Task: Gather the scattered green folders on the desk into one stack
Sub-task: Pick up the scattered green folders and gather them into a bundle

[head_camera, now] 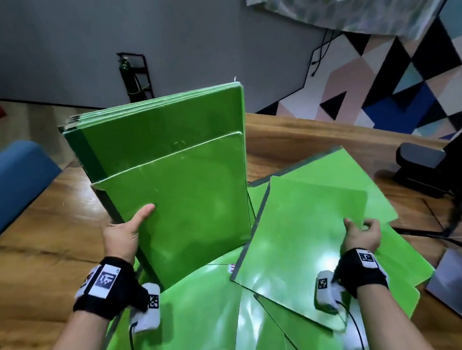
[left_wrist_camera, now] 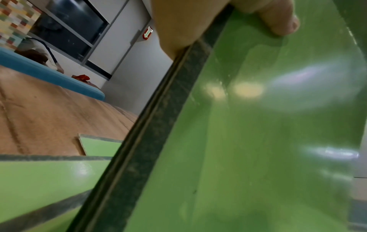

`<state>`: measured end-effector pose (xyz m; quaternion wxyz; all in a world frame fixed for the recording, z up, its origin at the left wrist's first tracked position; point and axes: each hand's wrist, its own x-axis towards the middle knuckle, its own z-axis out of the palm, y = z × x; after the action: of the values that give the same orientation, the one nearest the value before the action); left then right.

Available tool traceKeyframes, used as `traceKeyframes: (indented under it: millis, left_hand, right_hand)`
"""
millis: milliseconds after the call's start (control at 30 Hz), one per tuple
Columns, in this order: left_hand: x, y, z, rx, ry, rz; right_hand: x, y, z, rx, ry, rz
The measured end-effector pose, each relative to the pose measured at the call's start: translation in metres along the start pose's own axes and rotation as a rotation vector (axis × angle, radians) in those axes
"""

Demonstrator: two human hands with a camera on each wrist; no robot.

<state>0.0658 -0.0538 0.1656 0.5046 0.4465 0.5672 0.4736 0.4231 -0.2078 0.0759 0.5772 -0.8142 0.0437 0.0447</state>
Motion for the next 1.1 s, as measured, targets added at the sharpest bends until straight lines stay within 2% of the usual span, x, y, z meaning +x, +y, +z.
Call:
traceKeyframes:
  millis: [167, 267, 367, 467, 567, 633, 700, 767, 867, 933, 1100]
  left_hand:
    - [0.008, -0.011, -0.006, 0.021, 0.009, 0.008]
    - [0.008, -0.009, -0.007, 0.029, -0.009, -0.010]
    - [0.005, -0.005, -0.006, 0.028, -0.012, -0.002]
    - [0.005, -0.004, -0.008, 0.026, -0.031, -0.013]
    - [0.004, -0.007, -0.010, -0.015, -0.107, 0.024]
    - [0.004, -0.012, -0.011, -0.056, -0.161, 0.049]
    - [-0.001, -0.010, -0.013, -0.138, -0.181, 0.114]
    - [-0.002, -0.010, -0.015, -0.166, -0.196, 0.248]
    - [-0.012, -0.006, -0.019, -0.159, -0.227, 0.317]
    - [-0.021, -0.002, -0.019, -0.124, -0.261, 0.334]
    - [-0.021, -0.010, -0.011, -0.091, -0.178, 0.328]
  right_hand:
    - [0.012, -0.056, -0.055, 0.288, 0.001, -0.406]
    - [0.022, -0.082, -0.095, 0.479, -0.048, -0.448]
    - [0.019, -0.107, -0.118, 0.484, -0.168, -0.486]
    - [-0.011, -0.124, -0.114, 0.500, -0.287, -0.547]
    - [-0.044, -0.128, -0.086, 0.569, -0.384, -0.623]
    - [-0.071, -0.125, -0.057, 0.604, -0.429, -0.637]
    - [-0.100, -0.112, -0.020, 0.562, -0.536, -0.621]
    - [-0.122, -0.090, 0.016, 0.445, -0.725, -0.516]
    - [-0.143, -0.072, 0.047, 0.297, -0.904, -0.342]
    - [-0.144, -0.070, 0.056, 0.262, -0.920, -0.274]
    - [-0.145, -0.075, 0.067, 0.246, -0.922, -0.266]
